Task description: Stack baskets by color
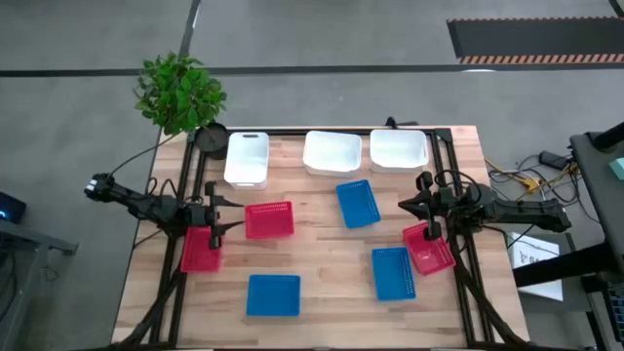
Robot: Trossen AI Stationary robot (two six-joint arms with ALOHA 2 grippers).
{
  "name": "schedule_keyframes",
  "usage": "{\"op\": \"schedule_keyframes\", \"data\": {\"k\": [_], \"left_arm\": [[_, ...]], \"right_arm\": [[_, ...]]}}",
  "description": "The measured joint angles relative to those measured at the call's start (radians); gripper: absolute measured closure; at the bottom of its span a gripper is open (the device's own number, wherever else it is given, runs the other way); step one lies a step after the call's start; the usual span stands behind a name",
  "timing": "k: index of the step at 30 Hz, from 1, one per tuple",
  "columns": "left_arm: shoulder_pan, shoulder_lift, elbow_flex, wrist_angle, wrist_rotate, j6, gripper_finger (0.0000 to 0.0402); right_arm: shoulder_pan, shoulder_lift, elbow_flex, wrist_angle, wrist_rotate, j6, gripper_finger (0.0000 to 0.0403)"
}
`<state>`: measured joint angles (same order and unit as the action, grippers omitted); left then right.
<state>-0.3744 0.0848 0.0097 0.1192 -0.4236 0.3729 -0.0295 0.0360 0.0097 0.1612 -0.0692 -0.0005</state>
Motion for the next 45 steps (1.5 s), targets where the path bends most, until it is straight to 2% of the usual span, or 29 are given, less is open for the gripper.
{"op": "schedule_keyframes", "data": {"k": [35, 41, 45], "left_arm": [[0.000, 0.000, 0.000, 0.000, 0.000, 0.000, 0.0217], [0.000, 0.000, 0.000, 0.000, 0.000, 0.000, 0.0217], [0.000, 0.000, 0.000, 0.000, 0.000, 0.000, 0.0217]], "right_arm": [[0.000, 0.000, 0.000, 0.000, 0.000, 0.001, 0.0394], [0.001, 0.000, 0.000, 0.000, -0.002, 0.202, 0.0394], [0.001, 0.000, 0.000, 0.000, -0.001, 0.225, 0.0394]]}}
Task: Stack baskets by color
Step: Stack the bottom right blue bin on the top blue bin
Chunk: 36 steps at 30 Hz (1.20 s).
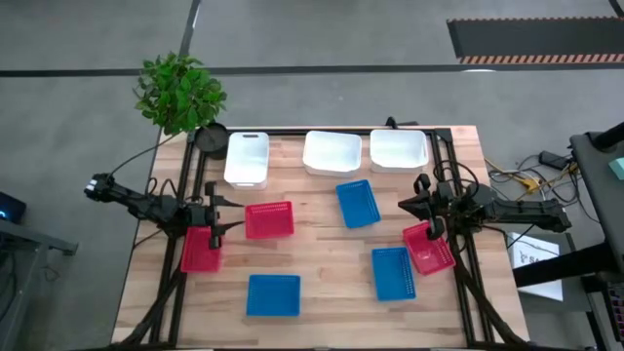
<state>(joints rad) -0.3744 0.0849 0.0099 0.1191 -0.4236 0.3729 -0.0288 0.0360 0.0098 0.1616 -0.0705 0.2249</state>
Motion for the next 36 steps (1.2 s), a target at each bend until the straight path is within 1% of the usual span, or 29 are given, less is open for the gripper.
{"op": "schedule_keyframes", "data": {"k": [3, 5, 7, 22, 26, 30, 36], "left_arm": [[0.000, 0.000, 0.000, 0.000, -0.002, 0.018, 0.0217], [0.000, 0.000, 0.000, 0.000, -0.018, 0.078, 0.0217], [0.000, 0.000, 0.000, 0.000, -0.024, 0.107, 0.0217], [0.000, 0.000, 0.000, 0.018, -0.027, 0.105, 0.0217], [0.000, 0.000, 0.000, 0.089, -0.012, 0.104, 0.0217], [0.000, 0.000, 0.000, 0.172, -0.011, 0.104, 0.0217], [0.000, 0.000, 0.000, 0.300, 0.003, 0.101, 0.0217]], "right_arm": [[0.000, 0.000, 0.000, 0.000, 0.000, 0.000, 0.0394], [0.000, 0.000, 0.000, 0.000, 0.000, 0.000, 0.0394], [0.000, 0.000, 0.000, 0.000, 0.000, 0.002, 0.0394], [0.000, 0.000, 0.000, 0.004, 0.018, 0.003, 0.0394], [0.005, 0.005, 0.000, 0.082, 0.017, 0.004, 0.0394], [0.036, 0.033, 0.000, 0.166, 0.021, -0.025, 0.0394], [0.092, 0.143, 0.000, 0.340, 0.049, -0.089, 0.0394]]}}
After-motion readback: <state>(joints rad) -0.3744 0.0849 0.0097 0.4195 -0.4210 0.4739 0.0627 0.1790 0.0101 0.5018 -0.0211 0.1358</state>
